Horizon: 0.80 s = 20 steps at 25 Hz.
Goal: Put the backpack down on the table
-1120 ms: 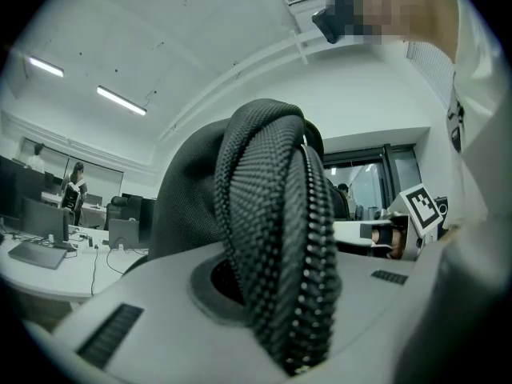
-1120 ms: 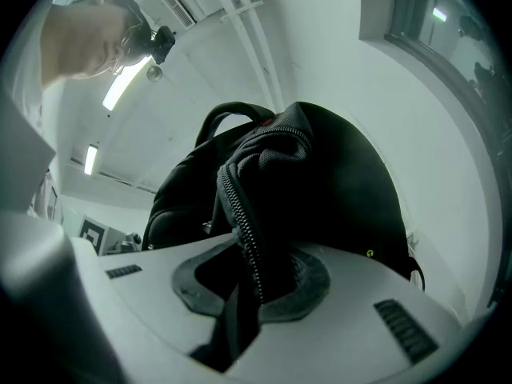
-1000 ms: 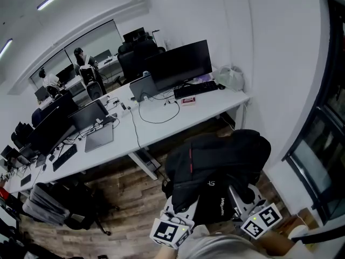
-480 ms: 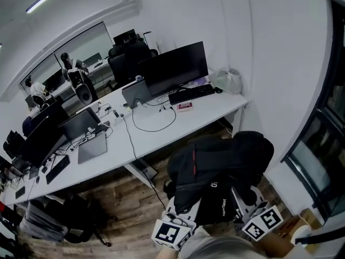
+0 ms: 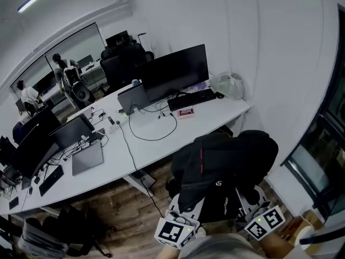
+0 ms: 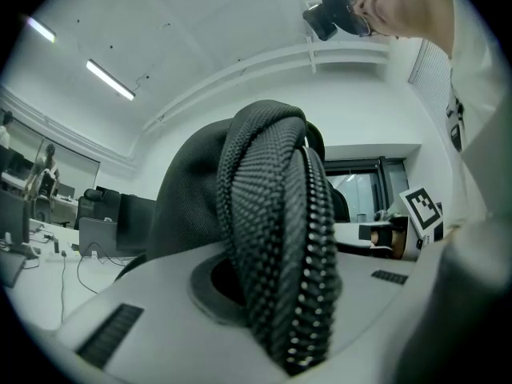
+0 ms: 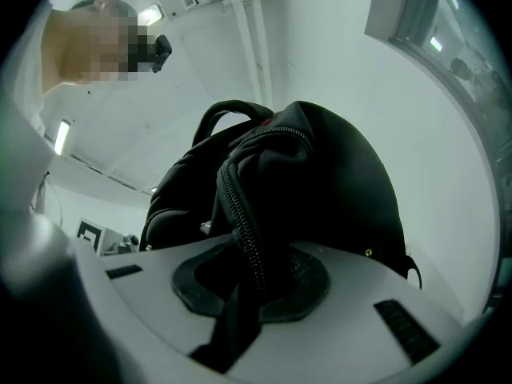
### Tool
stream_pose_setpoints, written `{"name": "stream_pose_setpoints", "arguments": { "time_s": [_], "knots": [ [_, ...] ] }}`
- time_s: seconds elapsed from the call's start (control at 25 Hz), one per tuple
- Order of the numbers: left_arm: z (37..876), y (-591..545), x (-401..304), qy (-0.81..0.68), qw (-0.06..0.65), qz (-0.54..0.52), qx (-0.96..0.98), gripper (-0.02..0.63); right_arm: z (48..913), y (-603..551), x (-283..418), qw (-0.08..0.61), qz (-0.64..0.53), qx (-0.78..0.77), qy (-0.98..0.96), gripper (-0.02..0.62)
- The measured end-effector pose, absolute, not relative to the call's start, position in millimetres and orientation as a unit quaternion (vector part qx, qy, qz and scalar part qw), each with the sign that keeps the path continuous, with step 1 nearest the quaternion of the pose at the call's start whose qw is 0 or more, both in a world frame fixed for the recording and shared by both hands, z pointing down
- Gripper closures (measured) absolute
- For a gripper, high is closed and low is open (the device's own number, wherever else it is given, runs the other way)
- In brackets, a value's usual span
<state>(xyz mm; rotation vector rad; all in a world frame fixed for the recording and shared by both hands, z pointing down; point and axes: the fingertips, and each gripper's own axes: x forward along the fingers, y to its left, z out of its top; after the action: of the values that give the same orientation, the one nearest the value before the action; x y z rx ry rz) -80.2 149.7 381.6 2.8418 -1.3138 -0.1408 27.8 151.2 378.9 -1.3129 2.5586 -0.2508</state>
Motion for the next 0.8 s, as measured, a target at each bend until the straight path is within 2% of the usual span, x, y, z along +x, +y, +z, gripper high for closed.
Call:
{"name": "stream_pose_setpoints", "arguments": {
  "time_s": [0.4,0.8],
  "knots": [
    [380.1,115.5,-119.9,-0.421,0.003,-0.047,0.906,0.565,376.9,117.7,-11.2,0.121,-0.090,-0.455,0.878,0.537],
    [386.4,65.1,-119.8,-0.429,0.013,-0.036,0.903,0.565,383.8,65.7,-11.4,0.116,-0.104,-0.450,0.879,0.537]
  ]
}}
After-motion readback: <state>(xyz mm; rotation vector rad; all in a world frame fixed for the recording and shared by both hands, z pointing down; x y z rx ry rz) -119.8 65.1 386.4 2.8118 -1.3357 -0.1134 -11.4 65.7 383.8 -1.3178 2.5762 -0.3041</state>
